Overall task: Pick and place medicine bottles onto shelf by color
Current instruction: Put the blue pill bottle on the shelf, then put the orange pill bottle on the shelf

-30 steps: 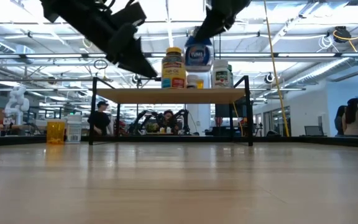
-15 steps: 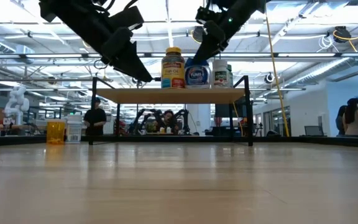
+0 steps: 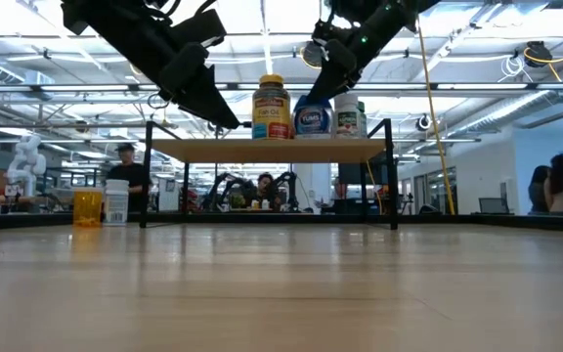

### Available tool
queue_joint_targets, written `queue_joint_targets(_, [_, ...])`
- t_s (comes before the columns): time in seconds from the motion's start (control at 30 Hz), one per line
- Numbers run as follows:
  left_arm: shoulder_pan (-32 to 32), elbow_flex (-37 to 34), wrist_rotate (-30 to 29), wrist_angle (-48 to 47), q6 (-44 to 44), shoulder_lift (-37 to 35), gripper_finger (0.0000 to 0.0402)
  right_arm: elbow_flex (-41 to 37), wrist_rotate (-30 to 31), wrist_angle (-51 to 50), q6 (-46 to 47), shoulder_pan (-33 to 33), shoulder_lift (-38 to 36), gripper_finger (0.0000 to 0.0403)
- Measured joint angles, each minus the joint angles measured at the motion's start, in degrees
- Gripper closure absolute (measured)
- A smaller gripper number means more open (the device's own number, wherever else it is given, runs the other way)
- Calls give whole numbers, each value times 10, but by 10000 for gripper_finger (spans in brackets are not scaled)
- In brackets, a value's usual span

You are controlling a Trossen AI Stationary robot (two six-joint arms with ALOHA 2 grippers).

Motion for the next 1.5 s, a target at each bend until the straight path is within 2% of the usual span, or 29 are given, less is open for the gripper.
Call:
queue_joint_targets(0.3, [0, 0, 0, 0, -4, 0, 172, 0, 1, 23, -29, 1, -5, 141])
queue_joint_targets(0.53, [0, 0, 0, -13, -4, 0, 172, 0, 5, 18, -69, 16, -28, 141])
queue_joint_targets(0.6, [0, 0, -12, -20, -8, 0, 172, 0, 19, 19, -77, 28, -41, 143])
queue_joint_targets(0.77, [-1, 1, -85, -52, -34, -20, 172, 0, 47, 19, -81, 62, -80, 144])
queue_joint_targets(1.03, [-9, 1, -91, -94, -62, -74, 172, -43, 47, 73, -56, 147, -89, 144])
queue_joint_targets(1.2, [-24, 1, -100, -105, -65, -115, 172, -103, 50, 167, -45, 205, -89, 144])
queue_joint_targets(1.3, [-32, 1, -124, -129, -67, -136, 172, -149, 50, 253, -30, 241, -89, 144])
queue_joint_targets(1.37, [-32, 1, -135, -156, -69, -152, 172, -193, 49, 337, -22, 262, -87, 144])
queue_joint_targets(1.5, [-29, 0, -153, -209, -118, -169, 172, -301, 45, 582, -16, 298, -56, 144])
